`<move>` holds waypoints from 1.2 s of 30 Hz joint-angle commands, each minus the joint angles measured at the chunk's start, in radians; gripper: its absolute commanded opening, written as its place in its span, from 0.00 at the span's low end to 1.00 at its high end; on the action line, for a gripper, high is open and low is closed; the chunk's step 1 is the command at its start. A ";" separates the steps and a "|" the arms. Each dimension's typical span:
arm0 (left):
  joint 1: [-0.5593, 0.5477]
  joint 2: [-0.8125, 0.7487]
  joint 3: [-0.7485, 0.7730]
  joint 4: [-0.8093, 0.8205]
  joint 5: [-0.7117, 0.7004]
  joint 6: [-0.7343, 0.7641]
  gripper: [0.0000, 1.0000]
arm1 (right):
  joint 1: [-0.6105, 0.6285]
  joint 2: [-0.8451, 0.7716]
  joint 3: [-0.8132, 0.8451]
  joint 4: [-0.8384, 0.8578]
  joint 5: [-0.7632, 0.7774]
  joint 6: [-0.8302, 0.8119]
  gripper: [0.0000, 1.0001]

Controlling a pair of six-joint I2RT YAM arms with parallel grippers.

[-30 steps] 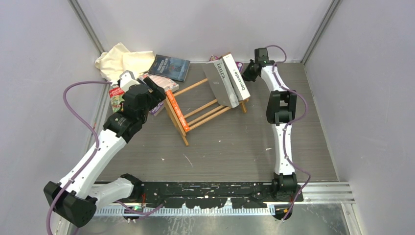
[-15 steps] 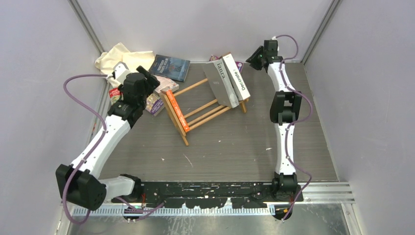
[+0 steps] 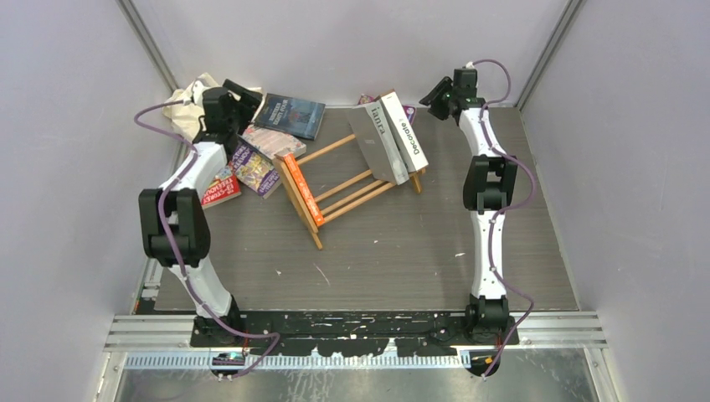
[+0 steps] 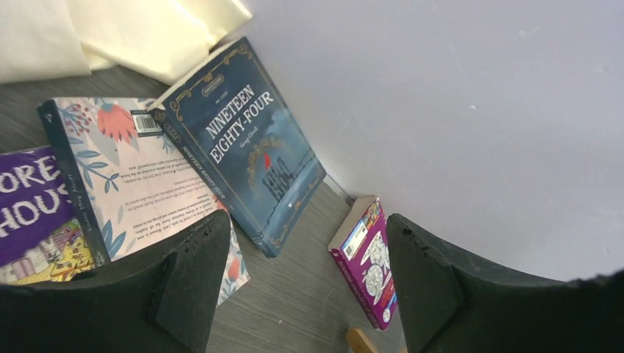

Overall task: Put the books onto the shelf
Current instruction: Move the shelf to the center of the board.

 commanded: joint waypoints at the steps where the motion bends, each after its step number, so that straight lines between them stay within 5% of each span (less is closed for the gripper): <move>1: 0.032 0.081 0.017 0.184 0.166 -0.128 0.77 | 0.003 -0.132 -0.076 0.015 -0.021 -0.079 0.49; 7: 0.033 0.132 0.053 0.154 0.168 -0.135 0.76 | 0.003 -0.311 -0.290 -0.011 -0.041 -0.151 0.60; 13: 0.033 0.093 0.012 0.112 0.119 -0.169 0.75 | 0.003 -0.556 -0.659 0.141 0.027 -0.156 0.61; 36: 0.016 -0.540 -0.445 -0.143 0.023 -0.136 0.77 | 0.003 -1.269 -1.503 0.273 0.295 -0.295 0.66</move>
